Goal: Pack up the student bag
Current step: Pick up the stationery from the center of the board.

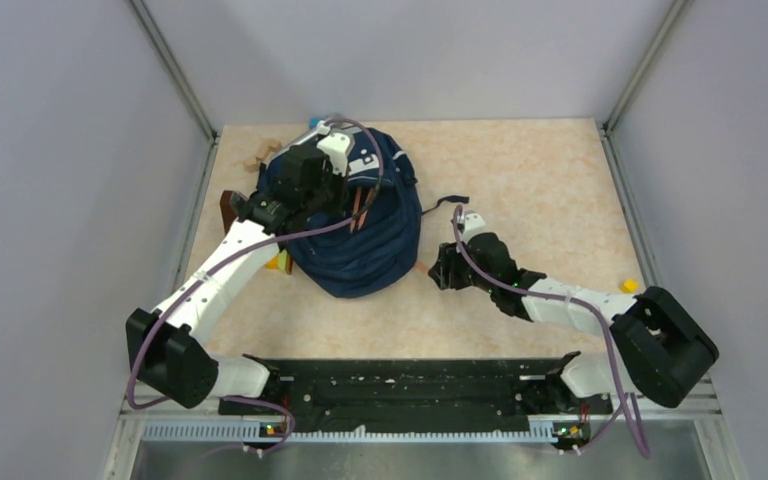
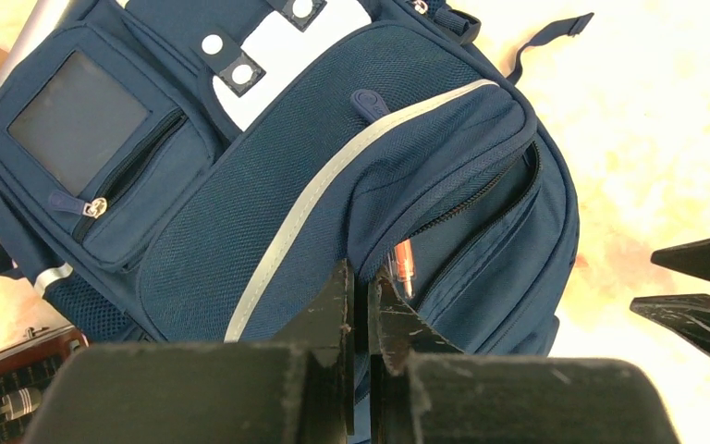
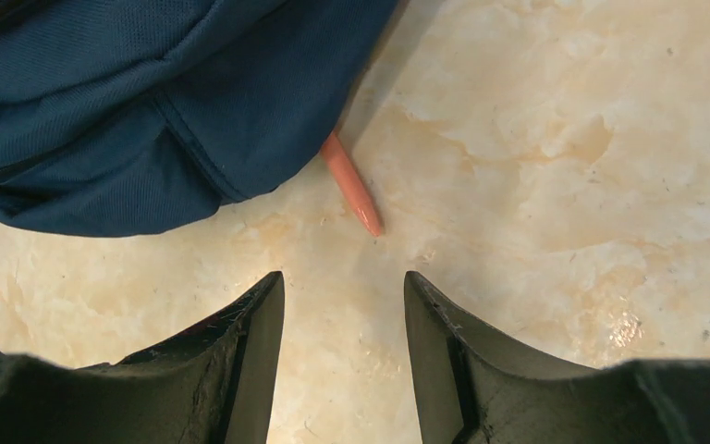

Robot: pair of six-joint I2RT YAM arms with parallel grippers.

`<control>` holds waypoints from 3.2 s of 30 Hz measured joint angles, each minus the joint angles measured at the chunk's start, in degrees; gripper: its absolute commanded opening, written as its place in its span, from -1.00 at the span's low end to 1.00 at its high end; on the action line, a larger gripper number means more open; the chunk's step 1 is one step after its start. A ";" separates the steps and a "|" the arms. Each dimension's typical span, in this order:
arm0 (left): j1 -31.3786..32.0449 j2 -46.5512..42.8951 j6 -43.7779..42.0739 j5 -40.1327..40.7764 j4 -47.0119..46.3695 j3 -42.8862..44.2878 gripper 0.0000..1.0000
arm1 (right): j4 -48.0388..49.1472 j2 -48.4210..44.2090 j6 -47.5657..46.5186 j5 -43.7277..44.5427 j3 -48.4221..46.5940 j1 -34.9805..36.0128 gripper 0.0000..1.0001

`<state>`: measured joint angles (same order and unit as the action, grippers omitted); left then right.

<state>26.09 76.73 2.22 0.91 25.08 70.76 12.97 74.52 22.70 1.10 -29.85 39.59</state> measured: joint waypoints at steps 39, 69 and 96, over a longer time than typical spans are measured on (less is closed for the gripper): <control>0.15 1.66 0.68 -1.77 -0.26 0.00 -1.00 | -0.94 23.65 -11.67 14.10 -15.19 9.57 -0.91; 0.15 1.42 0.63 -1.29 -0.22 0.00 -1.00 | -17.25 12.31 2.86 20.44 -8.98 20.00 -0.21; 0.20 1.01 -0.09 -2.25 -0.20 0.00 -1.00 | -20.20 9.09 -1.20 21.20 -9.81 12.94 -1.00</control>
<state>26.28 77.73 2.13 -1.34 24.88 70.76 -7.22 83.61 21.50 22.31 -39.66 52.53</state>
